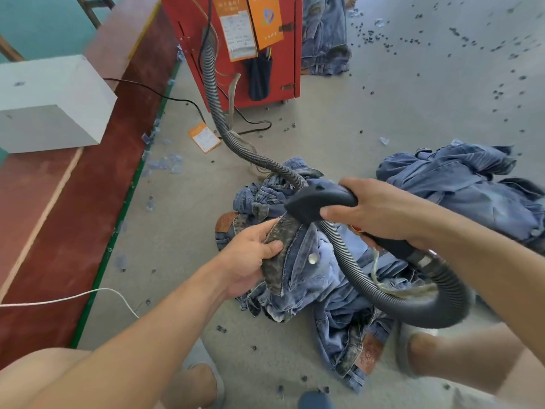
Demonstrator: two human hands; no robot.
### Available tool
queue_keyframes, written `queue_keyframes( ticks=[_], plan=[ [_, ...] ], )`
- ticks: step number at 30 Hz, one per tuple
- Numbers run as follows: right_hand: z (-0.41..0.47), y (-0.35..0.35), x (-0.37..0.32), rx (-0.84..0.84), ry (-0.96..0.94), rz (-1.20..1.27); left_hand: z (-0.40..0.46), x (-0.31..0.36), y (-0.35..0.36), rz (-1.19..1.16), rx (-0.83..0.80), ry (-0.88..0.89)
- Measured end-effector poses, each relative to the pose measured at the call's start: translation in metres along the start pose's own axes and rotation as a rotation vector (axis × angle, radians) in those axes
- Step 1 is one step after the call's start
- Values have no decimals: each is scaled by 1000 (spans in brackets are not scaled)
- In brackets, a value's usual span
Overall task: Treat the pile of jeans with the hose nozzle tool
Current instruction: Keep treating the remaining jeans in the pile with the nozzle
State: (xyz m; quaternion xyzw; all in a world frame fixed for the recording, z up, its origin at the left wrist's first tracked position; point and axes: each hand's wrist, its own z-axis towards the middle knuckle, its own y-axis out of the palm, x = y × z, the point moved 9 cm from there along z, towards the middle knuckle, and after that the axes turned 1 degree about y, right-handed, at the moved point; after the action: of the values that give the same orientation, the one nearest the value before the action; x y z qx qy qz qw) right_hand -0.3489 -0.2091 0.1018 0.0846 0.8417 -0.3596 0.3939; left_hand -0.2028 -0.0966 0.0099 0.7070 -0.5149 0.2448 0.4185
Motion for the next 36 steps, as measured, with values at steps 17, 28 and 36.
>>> queue_keyframes(
  ticks=[17,28,36],
  plan=[
    [10,-8,18,1,95,142,7,-6,-13,-130,72,-43],
    [10,11,20,-43,63,150,9,-3,-24,-191,112,-43],
    [4,6,28,-222,113,154,10,-5,-20,-231,78,-60]
  ],
)
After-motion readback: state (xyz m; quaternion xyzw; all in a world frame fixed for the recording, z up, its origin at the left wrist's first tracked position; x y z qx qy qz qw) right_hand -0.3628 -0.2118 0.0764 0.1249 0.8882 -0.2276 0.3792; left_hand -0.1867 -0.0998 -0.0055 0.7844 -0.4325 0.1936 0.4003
